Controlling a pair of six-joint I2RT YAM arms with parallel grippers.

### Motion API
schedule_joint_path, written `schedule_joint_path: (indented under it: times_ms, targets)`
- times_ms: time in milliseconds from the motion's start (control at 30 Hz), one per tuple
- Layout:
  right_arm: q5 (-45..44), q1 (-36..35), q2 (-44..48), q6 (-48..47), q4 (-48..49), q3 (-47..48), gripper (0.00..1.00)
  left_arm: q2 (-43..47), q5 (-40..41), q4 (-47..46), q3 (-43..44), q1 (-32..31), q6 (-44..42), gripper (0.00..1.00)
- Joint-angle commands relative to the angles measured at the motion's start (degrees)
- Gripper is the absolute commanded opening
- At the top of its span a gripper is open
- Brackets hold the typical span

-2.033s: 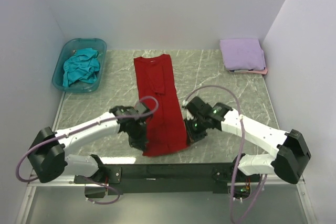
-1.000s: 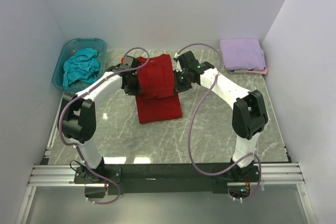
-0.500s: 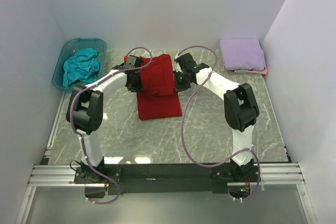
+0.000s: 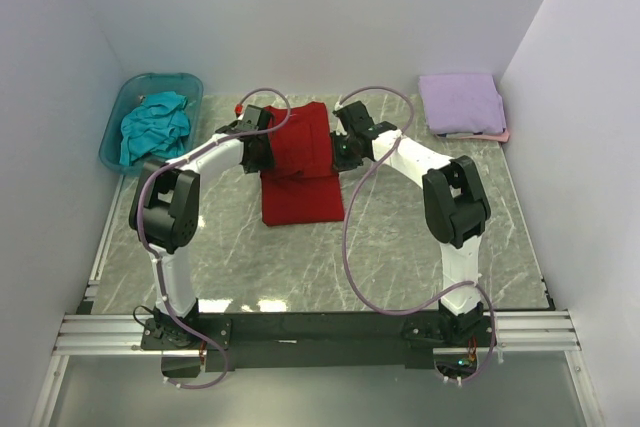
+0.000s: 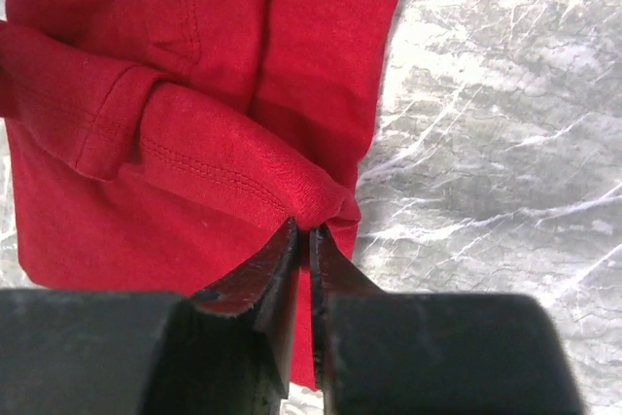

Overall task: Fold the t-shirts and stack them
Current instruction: Fold the tshirt

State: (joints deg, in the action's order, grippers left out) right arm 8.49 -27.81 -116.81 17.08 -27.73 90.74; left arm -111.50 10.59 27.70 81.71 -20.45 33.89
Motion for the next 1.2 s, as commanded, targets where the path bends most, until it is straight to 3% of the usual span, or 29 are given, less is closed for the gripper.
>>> schedule_joint_path:
  times_ms: [0, 167, 300, 367, 467, 500, 533, 633, 767, 1000, 1167]
  targets:
    - [-1.72, 0.48, 0.71, 0.32, 2.41, 0.67, 0.21, 1.81, 2.77, -1.42, -0.41, 0.32, 0.65, 0.47]
    - [-3.74, 0.22, 6.33, 2.43, 4.25, -2.14, 0.39, 7.34, 3.91, 0.68, 0.03, 0.23, 1.70, 0.74]
    - [-2.09, -0.66, 12.56, 3.66, 9.51, -7.14, 0.42, 13.49, 3.83, 1.56, -3.13, -0.64, 4.25, 0.77]
    - [0.28, -1.36, 13.80, 3.75, 11.72, -10.05, 0.41, 17.71, 2.78, 0.61, -7.25, -1.70, 5.83, 0.74]
    - [4.33, -2.68, 14.77, 4.45, 16.38, -13.73, 0.37, 22.55, -0.29, -2.20, -14.37, -4.33, 8.29, 0.57]
    - [5.04, -3.03, 14.43, 4.71, 18.30, -14.27, 0.35, 23.17, -1.96, -3.96, -17.26, -5.99, 9.08, 0.44]
    - [6.87, -3.82, 13.90, 4.89, 19.02, -14.71, 0.33, 23.87, -3.11, -4.76, -18.42, -6.96, 9.61, 0.38]
    - [9.78, -5.05, 10.65, 4.80, 20.86, -13.75, 0.25, 22.39, -6.18, -6.96, -21.24, -9.43, 11.37, 0.28]
    - [12.95, -6.02, 6.52, 5.07, 23.50, -12.61, 0.18, 18.26, -10.06, -6.87, -21.77, -9.88, 13.39, 0.25]
    - [13.75, -6.55, -2.00, 4.63, 25.79, -9.27, 0.16, 14.21, -12.79, -6.08, -23.61, -9.88, 13.66, 0.21]
    - [10.76, -5.33, -8.06, 2.96, 25.00, -1.37, 0.16, 13.07, -13.40, -4.15, -23.88, -9.87, 13.05, 0.20]
